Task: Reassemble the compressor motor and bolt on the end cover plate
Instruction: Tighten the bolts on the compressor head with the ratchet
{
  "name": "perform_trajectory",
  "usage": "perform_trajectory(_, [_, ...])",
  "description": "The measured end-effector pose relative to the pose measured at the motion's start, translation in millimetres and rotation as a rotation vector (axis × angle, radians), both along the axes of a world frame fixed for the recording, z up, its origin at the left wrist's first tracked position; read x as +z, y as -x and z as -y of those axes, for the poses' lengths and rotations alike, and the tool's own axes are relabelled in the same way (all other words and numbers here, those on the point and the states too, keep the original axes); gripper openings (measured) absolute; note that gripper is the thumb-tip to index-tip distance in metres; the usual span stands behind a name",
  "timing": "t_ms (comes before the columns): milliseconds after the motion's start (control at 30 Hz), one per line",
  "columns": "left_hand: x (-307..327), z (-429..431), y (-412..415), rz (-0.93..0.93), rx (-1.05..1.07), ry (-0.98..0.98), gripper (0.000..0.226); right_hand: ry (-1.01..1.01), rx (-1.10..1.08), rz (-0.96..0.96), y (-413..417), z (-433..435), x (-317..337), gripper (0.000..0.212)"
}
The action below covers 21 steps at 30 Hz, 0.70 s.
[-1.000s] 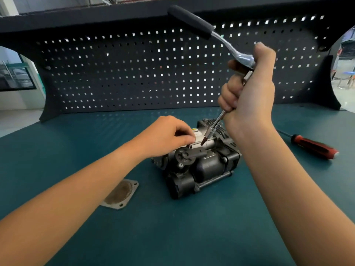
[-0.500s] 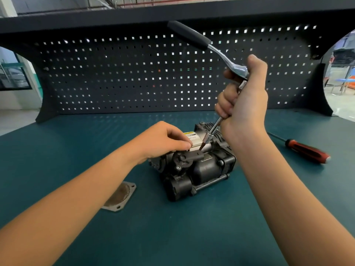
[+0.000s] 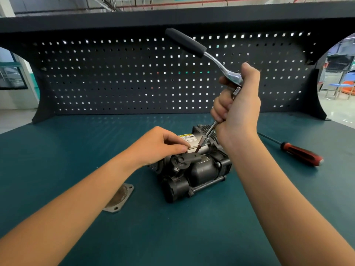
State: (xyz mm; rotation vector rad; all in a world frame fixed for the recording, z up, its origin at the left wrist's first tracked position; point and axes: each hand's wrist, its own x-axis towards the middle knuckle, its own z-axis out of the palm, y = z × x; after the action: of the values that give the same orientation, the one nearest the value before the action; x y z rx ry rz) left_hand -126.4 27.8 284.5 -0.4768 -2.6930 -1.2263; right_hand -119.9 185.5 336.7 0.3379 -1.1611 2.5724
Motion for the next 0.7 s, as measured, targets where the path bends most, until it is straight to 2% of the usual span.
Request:
perform_trajectory(300, [-7.9,2.0,-0.6,0.005,0.000,-0.065,0.033,0.109,0.004,-0.028,3.2,11.8,-5.1,0.042])
perform_trajectory(700, [-12.4,-0.2,-2.3,-0.030,0.027,-0.090,0.024,0.062,0.023,-0.068,7.7,15.3,-7.3,0.039])
